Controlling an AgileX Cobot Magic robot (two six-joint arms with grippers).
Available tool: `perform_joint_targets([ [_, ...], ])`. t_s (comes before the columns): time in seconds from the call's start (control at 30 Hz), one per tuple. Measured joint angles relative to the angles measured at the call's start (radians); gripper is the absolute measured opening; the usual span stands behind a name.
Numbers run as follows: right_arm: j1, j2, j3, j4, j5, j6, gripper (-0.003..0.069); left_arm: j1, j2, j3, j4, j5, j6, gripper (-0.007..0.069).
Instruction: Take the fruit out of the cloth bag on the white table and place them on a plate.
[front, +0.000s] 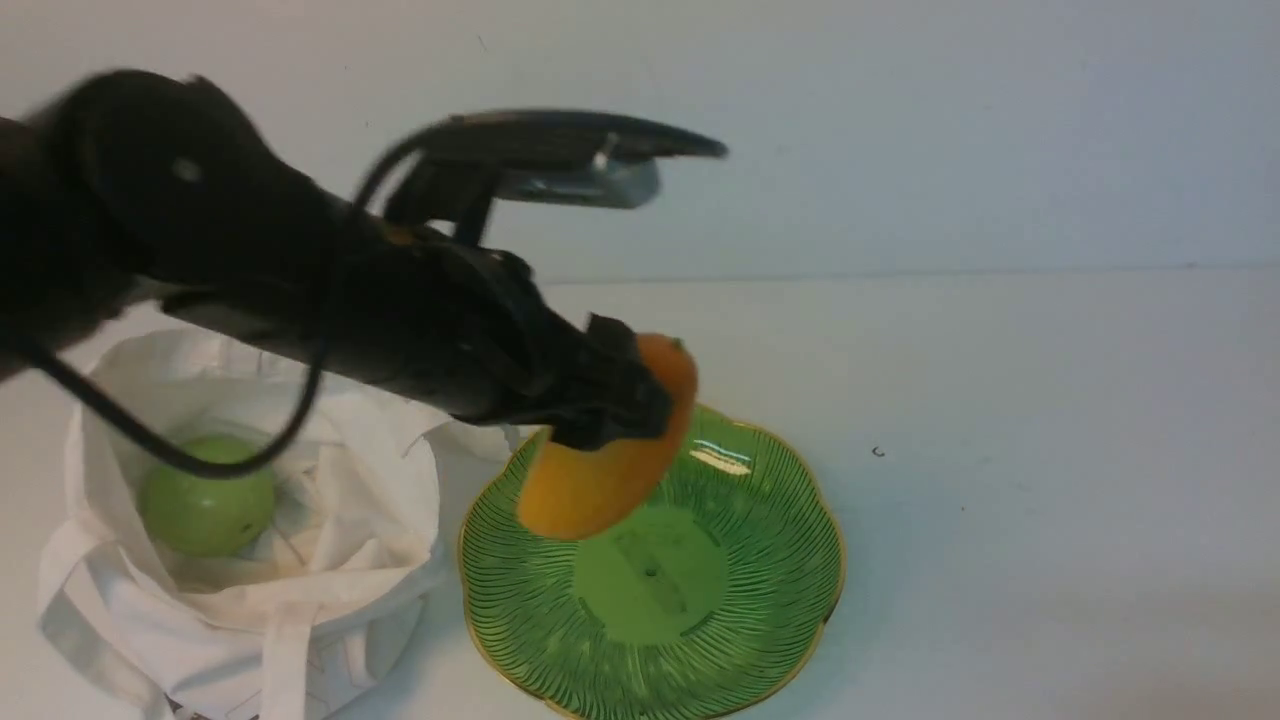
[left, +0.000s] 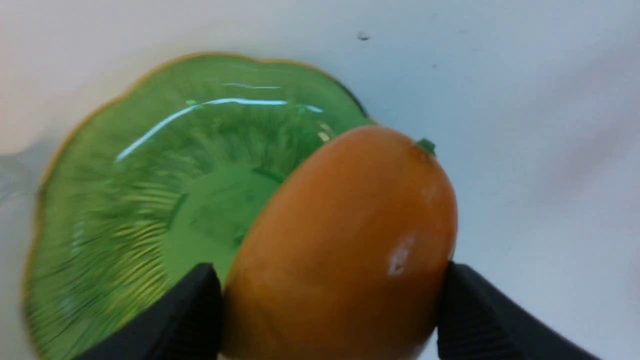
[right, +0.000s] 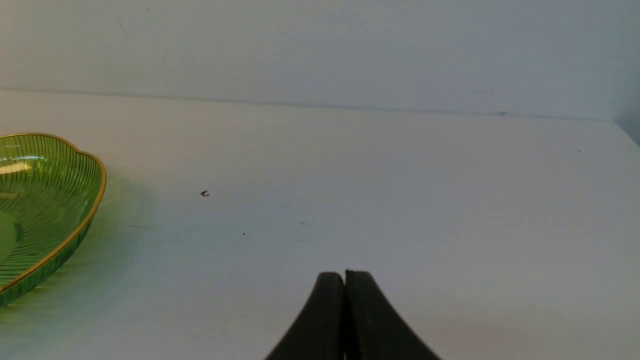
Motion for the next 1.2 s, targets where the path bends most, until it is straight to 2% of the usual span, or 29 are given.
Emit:
perform_joint_targets([
  [0.13, 0.0, 0.0, 0.0, 0.0, 0.0, 0.0, -0.0015, -0.046, 0.151, 0.0, -0.021, -0.128, 0.012, 0.0496],
  [0.5, 0.0, 0.0, 0.0, 0.0, 0.0, 0.0, -0.0015, -0.051, 0.334, 0.001, -0.05, -0.24, 0.013, 0.0496],
  [0.6, 0.0, 0.0, 0.0, 0.0, 0.0, 0.0, -0.0015, -0.051, 0.353, 0.001, -0.057, -0.249, 0.014, 0.0525],
  [0.7, 0.0, 0.0, 0.0, 0.0, 0.0, 0.0, -0.0015, -0.051, 0.357, 0.001, -0.059, -0.253, 0.014, 0.0589],
  [0.9, 0.0, 0.0, 0.0, 0.0, 0.0, 0.0, -0.0015, -0.05, 0.308, 0.001, -0.057, -0.252, 0.015, 0.0614],
  [1.03, 0.0, 0.0, 0.0, 0.0, 0.0, 0.0, -0.0015, -0.032, 0.198, 0.001, -0.056, -0.212, 0.015, 0.0554],
  [1.2, 0.0, 0.0, 0.0, 0.0, 0.0, 0.0, -0.0015, 0.01, 0.045, 0.001, -0.022, -0.1, 0.015, 0.038],
])
